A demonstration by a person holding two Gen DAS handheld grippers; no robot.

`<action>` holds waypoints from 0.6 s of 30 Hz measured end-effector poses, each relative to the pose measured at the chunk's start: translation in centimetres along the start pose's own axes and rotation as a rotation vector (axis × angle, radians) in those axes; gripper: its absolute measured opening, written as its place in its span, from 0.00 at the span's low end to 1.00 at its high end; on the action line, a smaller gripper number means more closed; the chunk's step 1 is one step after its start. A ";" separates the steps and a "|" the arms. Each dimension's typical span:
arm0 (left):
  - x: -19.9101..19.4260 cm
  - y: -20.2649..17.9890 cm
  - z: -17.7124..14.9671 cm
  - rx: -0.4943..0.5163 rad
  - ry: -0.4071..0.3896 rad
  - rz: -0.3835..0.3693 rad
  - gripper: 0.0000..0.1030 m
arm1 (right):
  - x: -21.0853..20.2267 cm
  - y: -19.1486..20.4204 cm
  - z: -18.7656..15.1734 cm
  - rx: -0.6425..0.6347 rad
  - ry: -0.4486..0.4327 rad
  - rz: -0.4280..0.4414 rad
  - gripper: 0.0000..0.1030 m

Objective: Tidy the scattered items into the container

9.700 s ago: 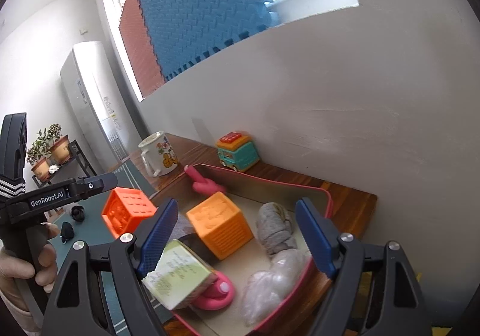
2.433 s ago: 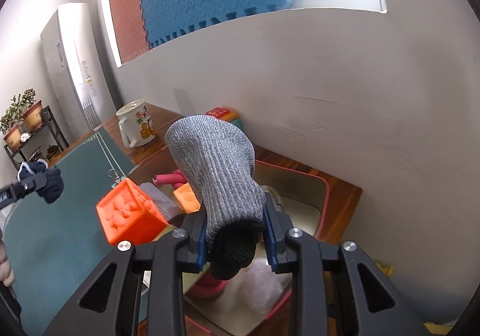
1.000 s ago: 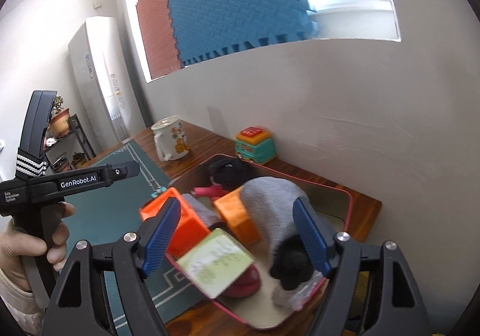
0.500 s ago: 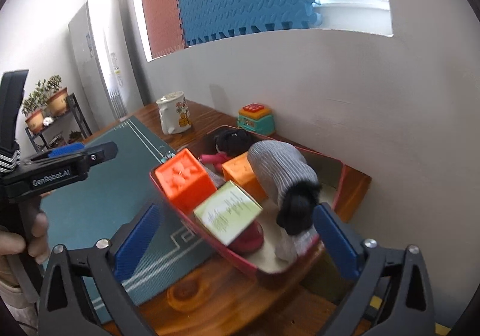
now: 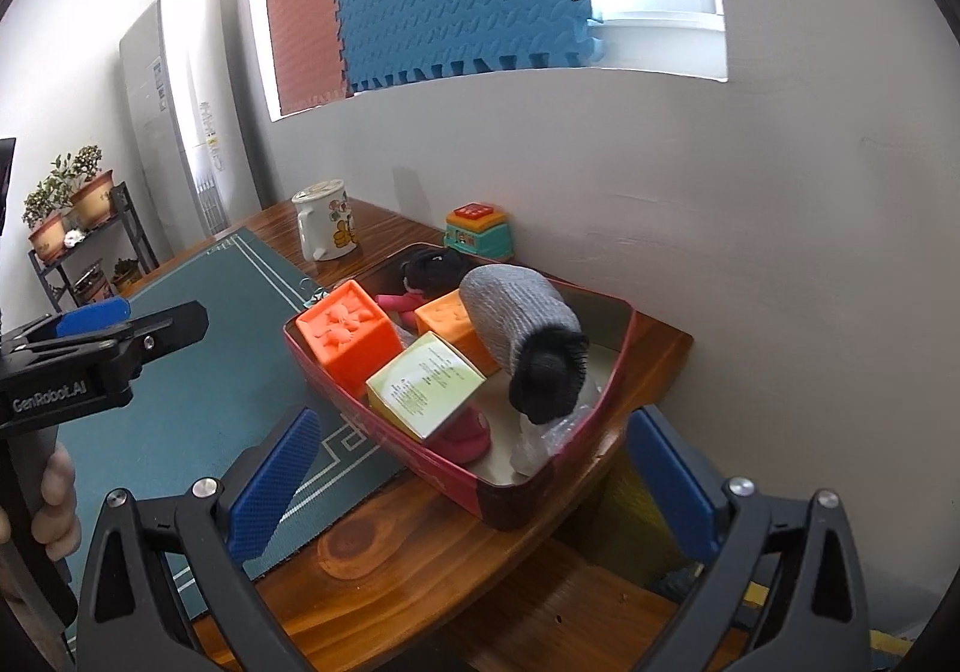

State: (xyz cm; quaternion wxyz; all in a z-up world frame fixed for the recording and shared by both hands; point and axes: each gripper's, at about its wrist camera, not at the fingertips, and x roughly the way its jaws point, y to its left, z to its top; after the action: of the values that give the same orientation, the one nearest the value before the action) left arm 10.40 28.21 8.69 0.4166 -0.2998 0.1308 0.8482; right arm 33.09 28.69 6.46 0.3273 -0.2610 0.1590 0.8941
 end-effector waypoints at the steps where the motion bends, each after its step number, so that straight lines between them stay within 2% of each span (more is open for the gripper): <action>1: 0.1 -0.2 -0.1 0.001 0.010 -0.009 1.00 | 0.0 -0.1 0.0 0.003 0.000 0.000 0.99; 18: 0.9 -2.5 -0.4 0.074 0.014 0.019 1.00 | 0.1 -1.5 -0.7 0.023 0.002 -0.020 0.99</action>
State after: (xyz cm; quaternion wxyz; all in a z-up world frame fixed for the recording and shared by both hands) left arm 12.11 30.11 7.87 0.4184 -0.2888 0.1681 0.8446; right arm 34.22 29.55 5.68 0.3388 -0.2597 0.1670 0.8887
